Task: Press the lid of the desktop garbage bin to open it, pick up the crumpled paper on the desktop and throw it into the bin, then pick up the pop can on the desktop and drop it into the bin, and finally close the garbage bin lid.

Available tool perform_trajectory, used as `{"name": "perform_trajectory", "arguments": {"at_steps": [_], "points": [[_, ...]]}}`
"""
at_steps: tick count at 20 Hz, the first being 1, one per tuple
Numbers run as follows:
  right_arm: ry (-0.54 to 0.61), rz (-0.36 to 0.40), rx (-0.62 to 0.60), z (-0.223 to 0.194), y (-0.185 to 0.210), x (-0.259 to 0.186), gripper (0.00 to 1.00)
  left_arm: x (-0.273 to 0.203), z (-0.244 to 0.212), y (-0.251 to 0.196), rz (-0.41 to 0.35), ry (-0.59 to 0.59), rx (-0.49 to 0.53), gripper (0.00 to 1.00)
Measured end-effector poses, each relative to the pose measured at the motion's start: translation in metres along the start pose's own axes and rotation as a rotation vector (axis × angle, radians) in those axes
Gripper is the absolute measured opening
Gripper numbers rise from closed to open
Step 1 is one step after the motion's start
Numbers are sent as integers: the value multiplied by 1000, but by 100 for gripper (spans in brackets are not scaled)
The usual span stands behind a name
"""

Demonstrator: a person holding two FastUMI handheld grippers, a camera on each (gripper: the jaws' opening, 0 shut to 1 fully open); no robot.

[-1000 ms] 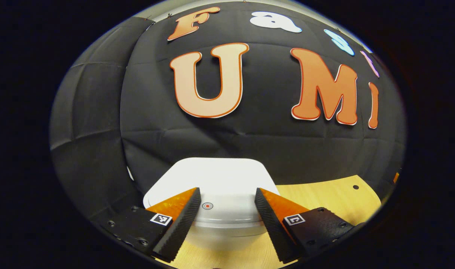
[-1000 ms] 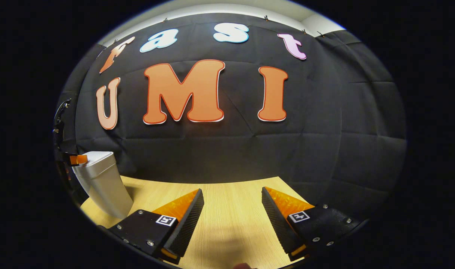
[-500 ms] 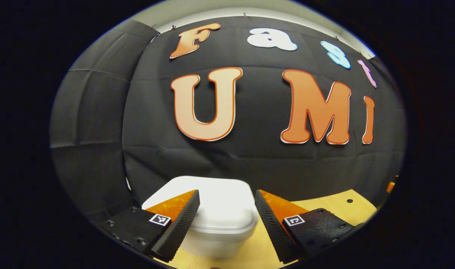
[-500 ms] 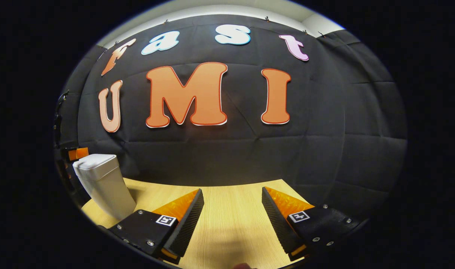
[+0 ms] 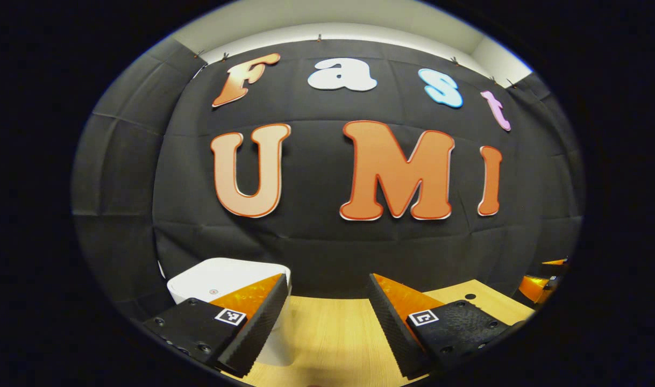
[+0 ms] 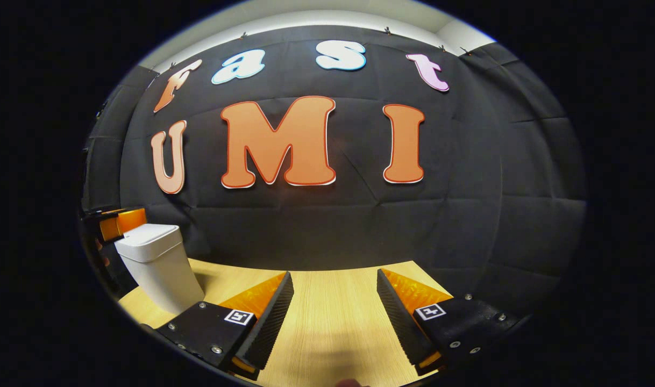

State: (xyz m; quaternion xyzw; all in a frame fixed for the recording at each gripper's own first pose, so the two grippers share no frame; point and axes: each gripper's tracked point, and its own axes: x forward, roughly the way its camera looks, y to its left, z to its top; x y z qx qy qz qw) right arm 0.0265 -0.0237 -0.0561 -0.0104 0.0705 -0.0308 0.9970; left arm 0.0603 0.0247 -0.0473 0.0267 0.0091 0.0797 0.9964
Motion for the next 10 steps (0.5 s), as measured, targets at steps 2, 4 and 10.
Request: {"name": "perform_trajectory", "arguments": {"at_steps": [2, 4, 10], "points": [[0, 16, -1, -2, 6, -5, 93, -10, -9, -26, -42, 9, 4, 94], [4, 28, -2, -5, 10, -8, 93, -22, -17, -36, -25, 28, -15, 94], [-8, 55, 10, -3, 20, -13, 93, -38, -36, -81, -95, 57, -17, 94]]}}
